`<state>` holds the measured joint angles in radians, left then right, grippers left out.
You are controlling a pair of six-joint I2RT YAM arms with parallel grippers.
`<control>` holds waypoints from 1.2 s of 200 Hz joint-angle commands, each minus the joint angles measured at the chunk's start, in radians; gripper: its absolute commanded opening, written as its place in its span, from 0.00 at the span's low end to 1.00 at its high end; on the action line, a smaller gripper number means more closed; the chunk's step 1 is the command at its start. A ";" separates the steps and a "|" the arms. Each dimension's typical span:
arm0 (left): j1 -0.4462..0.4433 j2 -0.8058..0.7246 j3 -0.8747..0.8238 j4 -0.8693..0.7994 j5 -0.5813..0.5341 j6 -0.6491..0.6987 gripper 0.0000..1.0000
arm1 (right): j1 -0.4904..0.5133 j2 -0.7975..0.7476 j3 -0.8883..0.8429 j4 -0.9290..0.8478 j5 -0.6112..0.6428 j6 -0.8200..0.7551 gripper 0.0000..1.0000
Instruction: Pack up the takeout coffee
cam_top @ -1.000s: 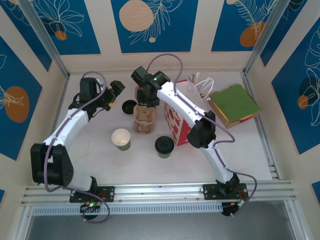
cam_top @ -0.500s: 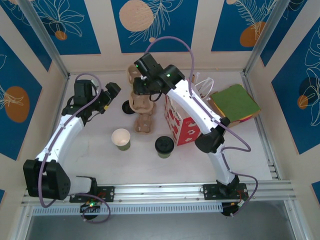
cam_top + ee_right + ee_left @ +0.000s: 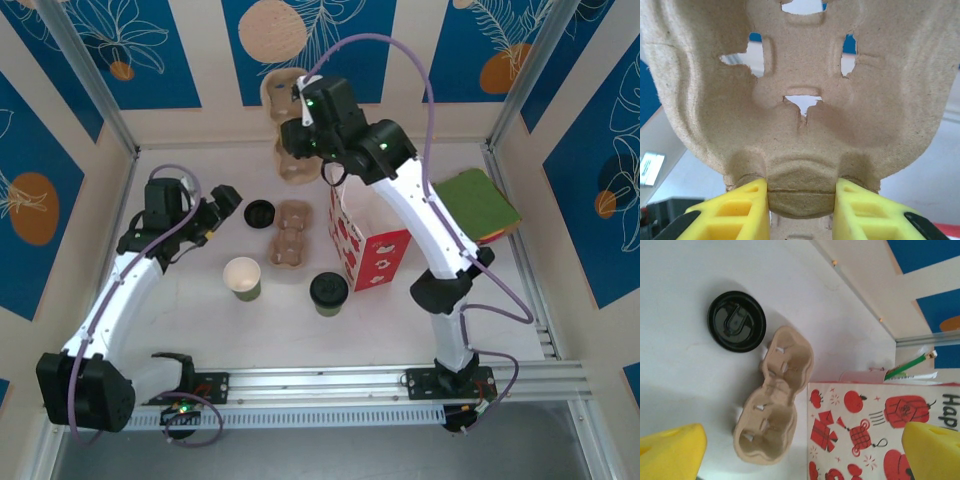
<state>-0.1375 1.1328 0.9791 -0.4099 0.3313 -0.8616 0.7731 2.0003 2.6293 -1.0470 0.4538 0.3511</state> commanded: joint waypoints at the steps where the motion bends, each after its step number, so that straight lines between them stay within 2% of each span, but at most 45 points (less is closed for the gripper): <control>1: -0.028 -0.048 -0.020 -0.053 -0.009 0.047 1.00 | -0.028 -0.063 0.016 0.055 0.068 -0.084 0.30; 36: -0.080 -0.069 -0.001 -0.062 -0.032 0.054 1.00 | -0.076 -0.129 -0.055 0.084 0.102 -0.136 0.30; 59: -0.146 -0.044 0.054 -0.081 -0.070 0.079 1.00 | -0.122 -0.183 -0.129 0.098 0.097 -0.148 0.30; 110: -0.267 0.030 0.149 -0.097 -0.140 0.092 1.00 | -0.229 -0.353 -0.423 0.177 0.062 -0.150 0.30; 140: -0.290 0.060 0.180 -0.103 -0.145 0.092 1.00 | -0.269 -0.476 -0.666 0.273 0.013 -0.153 0.30; 164: -0.302 0.071 0.201 -0.114 -0.153 0.099 1.00 | -0.285 -0.539 -0.798 0.322 -0.033 -0.149 0.30; 210: -0.306 0.067 0.217 -0.136 -0.164 0.111 1.00 | -0.272 -0.601 -0.938 0.367 -0.113 -0.132 0.30; 240: -0.306 0.062 0.214 -0.141 -0.165 0.110 1.00 | -0.257 -0.619 -0.997 0.364 -0.116 -0.122 0.30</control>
<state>-0.4343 1.2018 1.1645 -0.5190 0.1814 -0.7753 0.5037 1.4185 1.6680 -0.7200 0.3748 0.2150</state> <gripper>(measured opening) 0.998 0.304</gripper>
